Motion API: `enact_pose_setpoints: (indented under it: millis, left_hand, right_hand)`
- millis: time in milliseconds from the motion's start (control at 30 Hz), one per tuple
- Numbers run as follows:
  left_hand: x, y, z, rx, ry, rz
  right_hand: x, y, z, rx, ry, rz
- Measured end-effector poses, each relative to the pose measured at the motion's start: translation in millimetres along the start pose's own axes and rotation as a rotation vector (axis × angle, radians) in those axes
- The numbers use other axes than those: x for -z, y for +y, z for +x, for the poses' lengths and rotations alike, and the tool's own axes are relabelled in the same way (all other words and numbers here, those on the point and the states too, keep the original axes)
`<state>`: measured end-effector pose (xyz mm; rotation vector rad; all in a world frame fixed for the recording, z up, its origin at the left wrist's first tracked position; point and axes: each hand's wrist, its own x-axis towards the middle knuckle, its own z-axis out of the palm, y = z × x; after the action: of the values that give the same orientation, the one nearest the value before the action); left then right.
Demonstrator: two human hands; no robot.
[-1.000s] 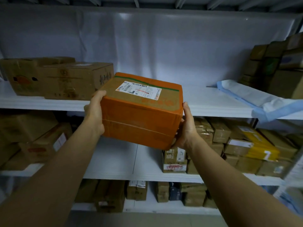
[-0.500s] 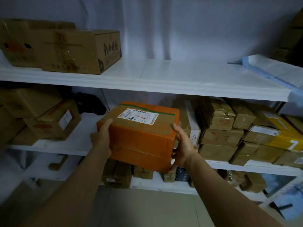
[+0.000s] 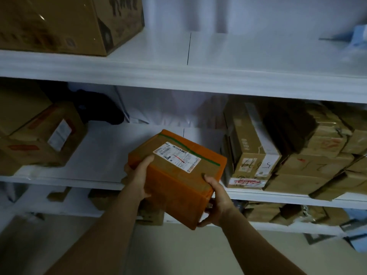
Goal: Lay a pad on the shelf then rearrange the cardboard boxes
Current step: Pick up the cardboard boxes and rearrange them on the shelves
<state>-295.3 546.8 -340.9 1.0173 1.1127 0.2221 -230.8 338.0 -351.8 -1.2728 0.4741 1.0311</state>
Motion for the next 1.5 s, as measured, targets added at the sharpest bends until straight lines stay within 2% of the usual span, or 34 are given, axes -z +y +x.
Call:
enact_pose_setpoints:
  millis: [133, 333, 500, 800, 900, 1100, 1300, 1500]
  left_hand:
    - [-25, -6, 44, 0.009, -0.048, 0.009]
    - [-74, -25, 64, 0.05, -0.307, 0.147]
    - [-86, -20, 75, 0.066, -0.369, 0.201]
    - [-122, -6, 84, 0.051, -0.342, 0.243]
    - [-127, -7, 82, 0.037, -0.336, 0.235]
    - [-126, -10, 72, -0.004, -0.311, 0.279]
    - [-111, 0, 35, -0.055, -0.164, 0.312]
    - [-77, 20, -19, -0.145, -0.066, 0.194]
  right_hand:
    - [-3, 2, 40, 0.03, 0.059, 0.145]
    - [-38, 6, 87, 0.196, 0.113, 0.394]
    - [-46, -11, 109, 0.244, 0.063, 0.459]
    - [-48, -40, 125, 0.174, 0.188, 0.568]
    - [-45, -45, 127, 0.189, 0.178, 0.58]
    - [-40, -47, 108, 0.187, 0.174, 0.473]
    - [-33, -53, 66, 0.155, 0.161, 0.422]
    - [-54, -52, 0, 0.155, 0.187, 0.257]
